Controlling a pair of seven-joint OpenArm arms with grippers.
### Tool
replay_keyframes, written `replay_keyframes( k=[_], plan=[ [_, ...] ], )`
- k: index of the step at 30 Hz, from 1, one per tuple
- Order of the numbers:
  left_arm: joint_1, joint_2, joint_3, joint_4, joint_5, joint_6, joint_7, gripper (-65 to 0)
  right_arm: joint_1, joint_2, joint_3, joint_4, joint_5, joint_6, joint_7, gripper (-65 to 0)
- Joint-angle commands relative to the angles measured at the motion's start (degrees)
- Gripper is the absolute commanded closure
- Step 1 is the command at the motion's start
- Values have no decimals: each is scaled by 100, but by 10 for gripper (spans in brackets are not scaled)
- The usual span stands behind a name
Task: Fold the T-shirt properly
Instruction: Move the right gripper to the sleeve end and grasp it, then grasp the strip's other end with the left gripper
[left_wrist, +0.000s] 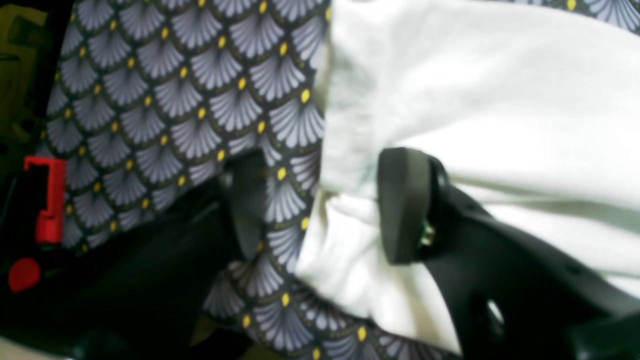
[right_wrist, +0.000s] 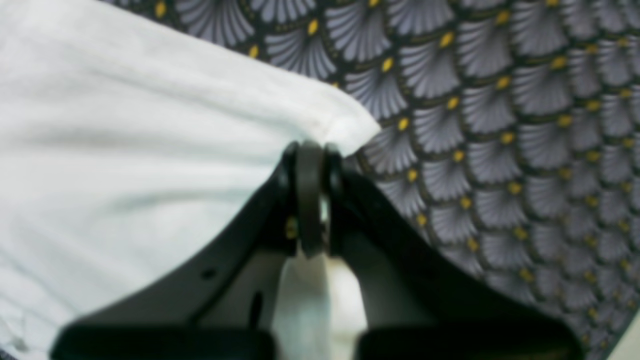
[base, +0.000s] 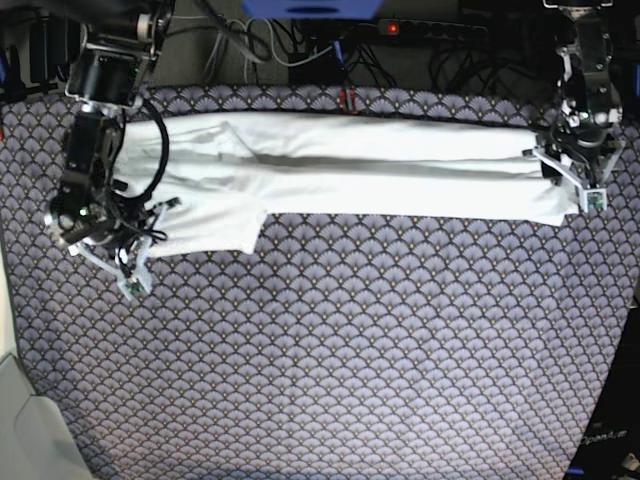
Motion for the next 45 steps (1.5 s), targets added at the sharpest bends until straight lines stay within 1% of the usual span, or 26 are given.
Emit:
replay_keyframes(
  k=[1, 6, 11, 15, 21, 26, 29, 35, 45],
  plan=[
    [-7, -104, -42, 73, 61, 34, -23, -354, 35, 11, 7, 326, 55, -21, 78, 0],
    [-25, -104, -42, 73, 61, 34, -15, -354, -387, 11, 7, 1143, 72, -21, -212, 0],
    [-60, -104, -42, 64, 61, 34, -41, -354, -1064, 11, 16, 2233, 55, -21, -238, 0],
    [-69, -104, -42, 64, 61, 34, -41, -355, -1416, 11, 42, 2682, 63, -21, -423, 0],
    [-69, -104, -33, 64, 61, 34, -41, -356, -1891, 11, 42, 2735, 63, -21, -379, 0],
    [-69, -104, -15, 64, 61, 34, -41, -356, -2128, 2, 42, 2735, 72, -21, -370, 0],
    [-69, -104, -7, 64, 61, 34, -41, -356, -2172, 2, 51, 2708, 72, -21, -344, 0],
    [-51, -104, -7, 64, 44, 34, -41, -357, -2207, -41, 42, 2497, 72, -21, -10, 0],
    [-51, -60, 11, 64, 0, 25, -41, -357, -2216, -156, 16, 2251, 72, -21, 184, 0]
  ],
)
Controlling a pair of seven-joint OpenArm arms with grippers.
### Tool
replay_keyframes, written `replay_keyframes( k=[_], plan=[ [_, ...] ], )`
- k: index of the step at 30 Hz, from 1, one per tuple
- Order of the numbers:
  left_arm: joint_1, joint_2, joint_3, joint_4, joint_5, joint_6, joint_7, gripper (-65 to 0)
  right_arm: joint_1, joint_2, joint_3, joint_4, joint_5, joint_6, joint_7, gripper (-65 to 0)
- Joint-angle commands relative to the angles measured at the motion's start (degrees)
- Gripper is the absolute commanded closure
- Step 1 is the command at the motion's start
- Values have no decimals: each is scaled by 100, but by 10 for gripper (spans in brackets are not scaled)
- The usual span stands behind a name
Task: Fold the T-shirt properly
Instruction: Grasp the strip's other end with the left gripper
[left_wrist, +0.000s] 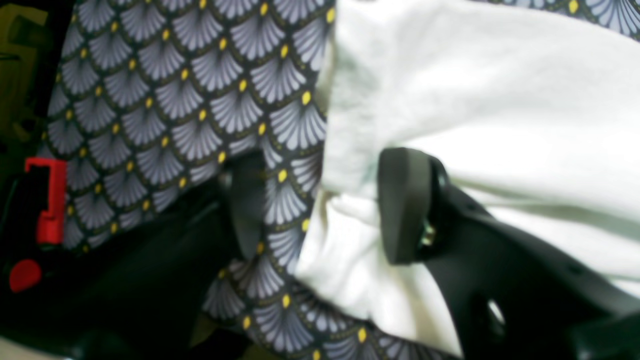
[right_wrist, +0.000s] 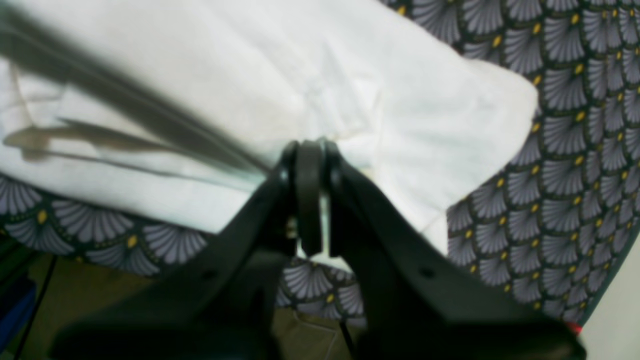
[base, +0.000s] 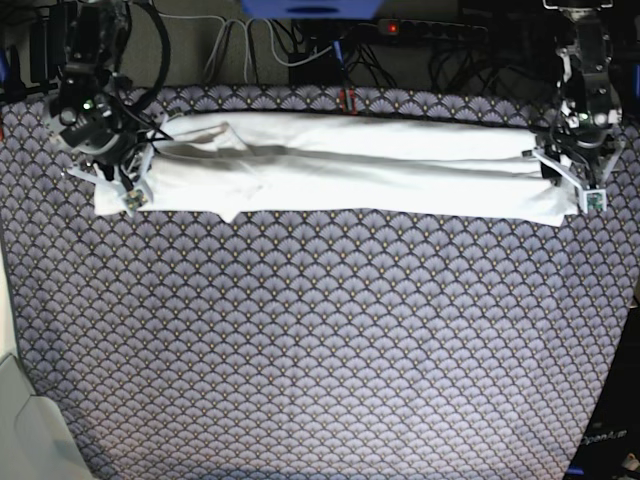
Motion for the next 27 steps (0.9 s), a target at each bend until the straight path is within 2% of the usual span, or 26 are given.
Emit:
replay_keyframes(
  k=[1, 8, 14, 21, 27],
  plan=[
    [-40, -64, -17, 67, 4, 23, -52, -357, 22, 17, 7, 96, 35, -23, 96, 0],
    [-49, -47, 317, 67, 4, 23, -61, -355, -39, 17, 7, 96, 35, -23, 96, 0],
    [-76, 41, 325, 31, 4, 23, -61, -356, -48, 26, 7, 96, 35, -23, 96, 0],
    [-375, 59, 334, -742, -5, 23, -70, -354, -48, 43, 7, 87, 17, -23, 88, 0],
    [-383, 67, 334, -786, -5, 23, -70, -353, -48, 43, 7, 87, 17, -23, 79, 0]
  ],
)
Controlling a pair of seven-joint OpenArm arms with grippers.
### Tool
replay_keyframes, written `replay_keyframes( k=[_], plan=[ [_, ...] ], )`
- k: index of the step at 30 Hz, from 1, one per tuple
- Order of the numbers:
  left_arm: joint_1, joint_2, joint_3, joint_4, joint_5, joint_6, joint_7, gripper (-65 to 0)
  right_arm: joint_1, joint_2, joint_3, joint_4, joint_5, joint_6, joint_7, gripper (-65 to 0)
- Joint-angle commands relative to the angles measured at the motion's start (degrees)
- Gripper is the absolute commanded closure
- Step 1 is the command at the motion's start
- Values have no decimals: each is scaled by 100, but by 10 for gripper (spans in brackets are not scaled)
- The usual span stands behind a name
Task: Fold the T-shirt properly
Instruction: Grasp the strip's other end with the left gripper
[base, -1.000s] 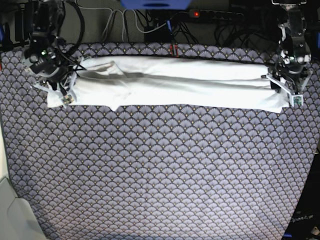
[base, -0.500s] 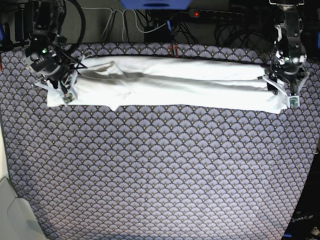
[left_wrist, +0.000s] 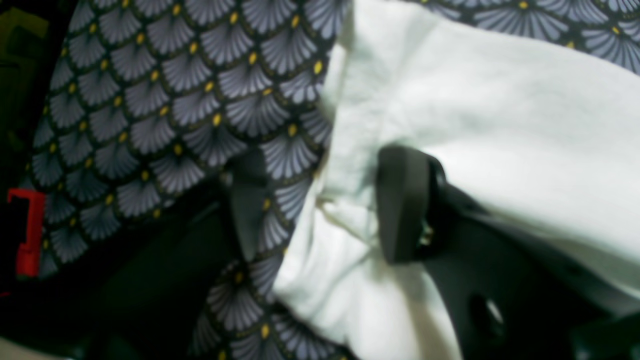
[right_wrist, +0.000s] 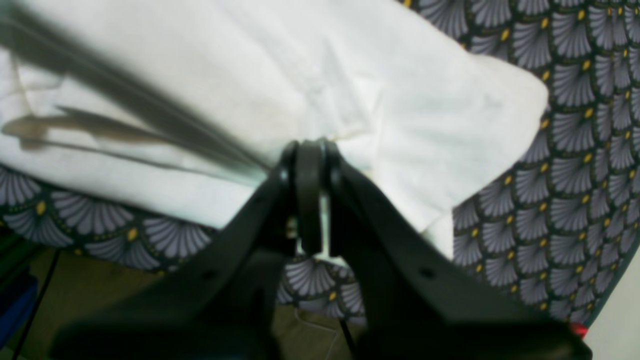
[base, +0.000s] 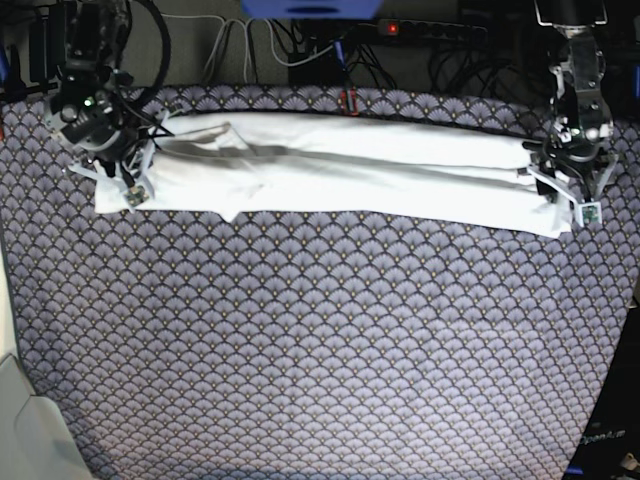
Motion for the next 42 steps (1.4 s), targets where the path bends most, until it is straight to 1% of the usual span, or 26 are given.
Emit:
replay_keyframes(
  k=[1, 4, 5, 8, 10, 12, 15, 17, 20, 22, 24, 27, 28, 31, 33, 36, 37, 39, 41, 42],
  plan=[
    [43, 4, 39, -102, 17, -69, 409, -352, 28, 32, 12, 89, 17, -23, 39, 0],
    [60, 4, 39, -146, 17, -69, 409, -349, 28, 32, 12, 89, 17, -23, 39, 0],
    [69, 4, 39, -146, 17, -69, 409, -338, 28, 32, 12, 89, 17, -23, 39, 0],
    [78, 13, 39, -146, 17, -69, 409, -272, 28, 32, 12, 89, 17, -23, 39, 0],
    [87, 83, 39, -155, 17, -69, 409, -226, 28, 32, 12, 89, 17, -23, 39, 0],
    [96, 110, 48, -155, 17, -69, 409, -203, 28, 41, 12, 89, 17, -23, 31, 0],
    [148, 118, 48, -155, 9, -69, 409, -214, 28, 59, 12, 89, 17, -23, 31, 0],
    [157, 110, 48, -155, -115, -69, 409, -224, 28, 59, 12, 89, 17, -23, 31, 0],
    [263, 4, 48, -155, -660, -69, 409, -225, 28, 59, 12, 89, 9, -23, 31, 0],
    [271, -216, 48, -164, -1099, -69, 409, -225, 28, 59, 12, 89, 9, -23, 22, 0],
    [271, -339, 48, -296, -1468, -78, 418, -226, 28, 59, 12, 89, 9, -23, 22, 0],
    [228, -479, 57, -533, -1767, -78, 418, -226, 28, 59, 12, 89, 9, -23, 13, 0],
    [219, -497, 92, -594, -1829, -122, 418, -226, 28, 59, 12, 89, 9, -23, 13, 0],
    [201, -523, 259, -753, -1846, -517, 418, -226, 28, 59, 12, 89, 9, -23, 13, 0],
    [122, -506, 276, -849, -1846, -640, 418, -224, 28, 59, 12, 89, 9, -23, 4, 0],
    [87, -506, 276, -972, -1846, -667, 418, -216, 28, 59, 20, 89, 9, -23, 4, 0],
    [87, -506, 276, -972, -1846, -667, 418, -196, 28, 59, 20, 89, 9, -23, 4, 0],
    [96, -506, 276, -972, -1846, -667, 418, -119, 28, 59, 29, 89, 9, -23, 4, 0],
    [104, -515, 276, -972, -1846, -667, 427, -11, 28, 59, 29, 89, 9, -23, 4, 0],
    [113, -515, 276, -937, -1846, -667, 444, 0, 28, 59, 29, 89, 9, -23, 4, 0]
  ],
)
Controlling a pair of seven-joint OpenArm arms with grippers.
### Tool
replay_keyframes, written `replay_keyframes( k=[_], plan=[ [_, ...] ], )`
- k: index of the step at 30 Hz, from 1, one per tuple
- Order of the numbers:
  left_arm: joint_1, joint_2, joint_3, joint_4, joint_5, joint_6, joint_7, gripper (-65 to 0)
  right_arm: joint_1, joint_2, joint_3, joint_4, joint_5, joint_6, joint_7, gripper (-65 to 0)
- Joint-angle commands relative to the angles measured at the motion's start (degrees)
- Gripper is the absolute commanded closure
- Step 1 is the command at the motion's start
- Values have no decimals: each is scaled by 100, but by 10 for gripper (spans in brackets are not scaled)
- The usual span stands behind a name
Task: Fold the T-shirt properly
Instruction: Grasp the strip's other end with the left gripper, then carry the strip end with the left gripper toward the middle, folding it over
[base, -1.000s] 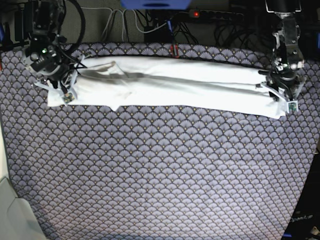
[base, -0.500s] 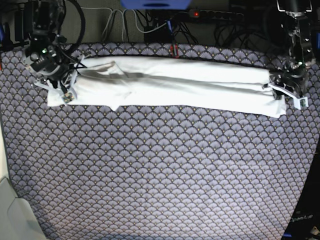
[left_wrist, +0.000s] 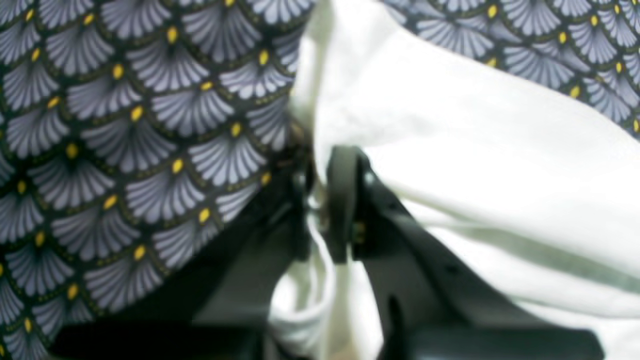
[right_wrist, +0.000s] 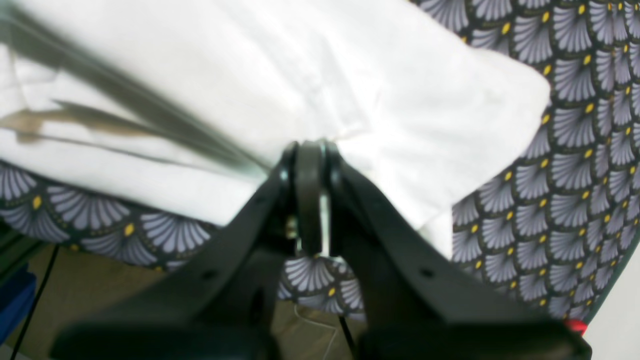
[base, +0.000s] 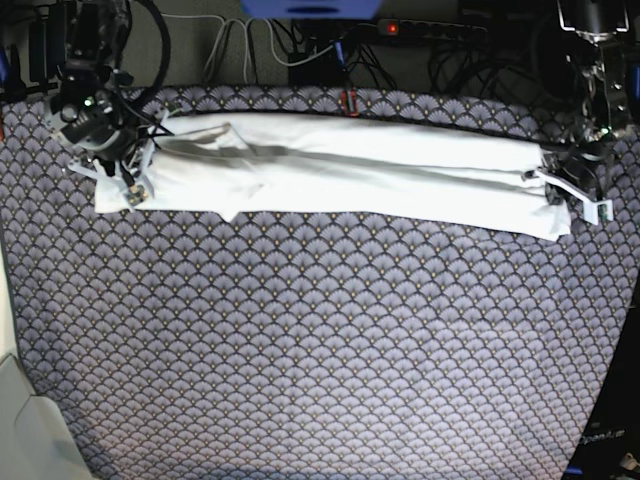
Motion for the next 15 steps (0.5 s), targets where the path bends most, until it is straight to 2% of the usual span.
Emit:
replay_keyframes(
  k=[1, 6, 10, 15],
  plan=[
    [164, 58, 121, -117, 282, 120, 833, -8, 28, 56, 27, 89, 26, -23, 48, 0],
    [172, 58, 86, 463, 282, 155, 868, -3, 28, 56, 27, 89, 26, -23, 48, 0],
    [208, 58, 77, 1342, 282, 164, 921, -3, 28, 56, 18, 89, 26, -23, 48, 0],
    [260, 111, 77, 2986, 282, 164, 1642, -3, 28, 56, 18, 89, 26, -23, 48, 0]
  ],
)
